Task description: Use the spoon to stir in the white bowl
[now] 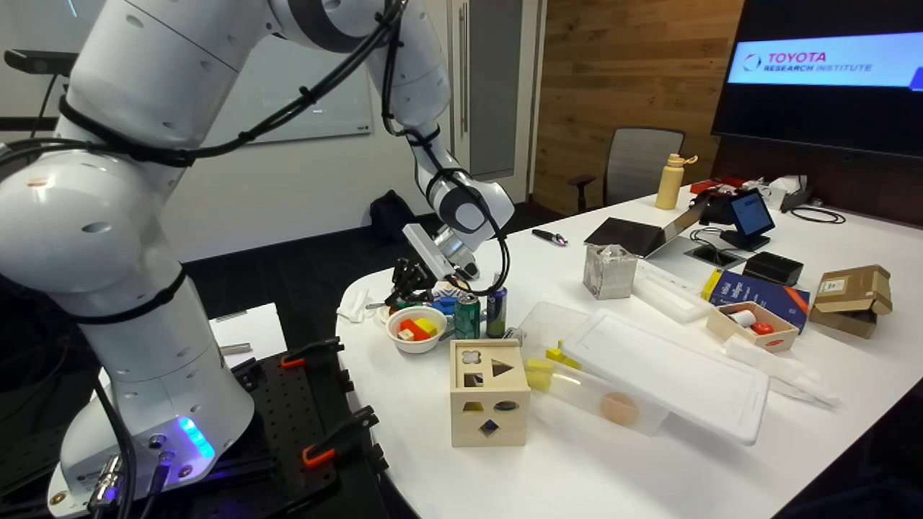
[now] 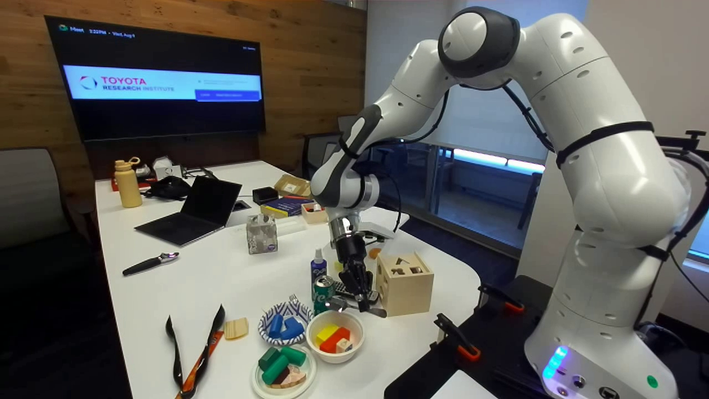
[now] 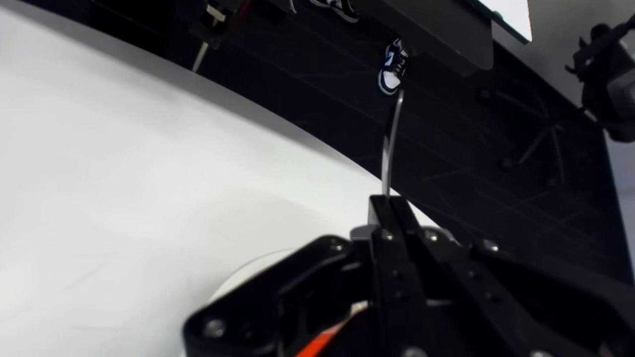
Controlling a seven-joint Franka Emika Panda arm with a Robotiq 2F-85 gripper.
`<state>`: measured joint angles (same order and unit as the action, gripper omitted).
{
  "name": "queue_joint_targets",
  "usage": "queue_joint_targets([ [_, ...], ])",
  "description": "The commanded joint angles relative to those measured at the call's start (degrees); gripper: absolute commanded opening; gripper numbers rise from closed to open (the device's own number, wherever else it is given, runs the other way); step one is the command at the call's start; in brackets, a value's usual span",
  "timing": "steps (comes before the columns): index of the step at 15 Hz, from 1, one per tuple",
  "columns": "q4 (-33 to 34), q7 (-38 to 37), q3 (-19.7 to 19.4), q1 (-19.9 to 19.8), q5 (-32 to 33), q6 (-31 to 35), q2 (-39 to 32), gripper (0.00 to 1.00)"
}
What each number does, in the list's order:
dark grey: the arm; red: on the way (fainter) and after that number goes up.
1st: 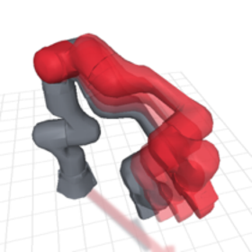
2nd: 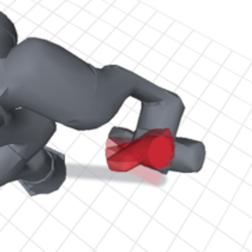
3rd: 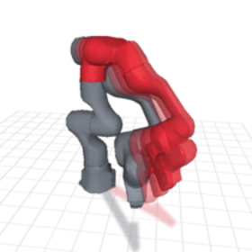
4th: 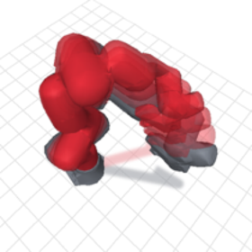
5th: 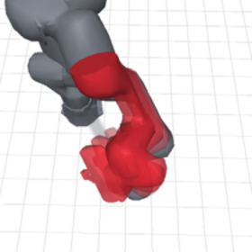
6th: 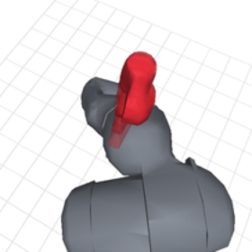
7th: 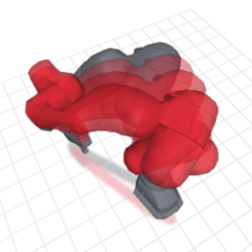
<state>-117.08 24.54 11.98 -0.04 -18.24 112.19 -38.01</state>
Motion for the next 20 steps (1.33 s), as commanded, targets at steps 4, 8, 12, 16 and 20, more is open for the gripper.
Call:
queue_joint_targets([
  [4,-1.6,20.5,4.5,-2.3,1.0,3.9,-5.2,0.01],
  [8,-0.3,30.9,4.9,-1.5,4.0,4.0,-8.9,0.01],
  [12,-0.2,31.8,3.8,1.7,9.9,7.3,-10.4,0.01],
  [16,-0.5,30.5,3.5,4.4,16.2,13.3,-11.6,0.01],
  [20,-1.9,28.1,3.1,6.0,20.7,19.8,-11.2,0.29],
])
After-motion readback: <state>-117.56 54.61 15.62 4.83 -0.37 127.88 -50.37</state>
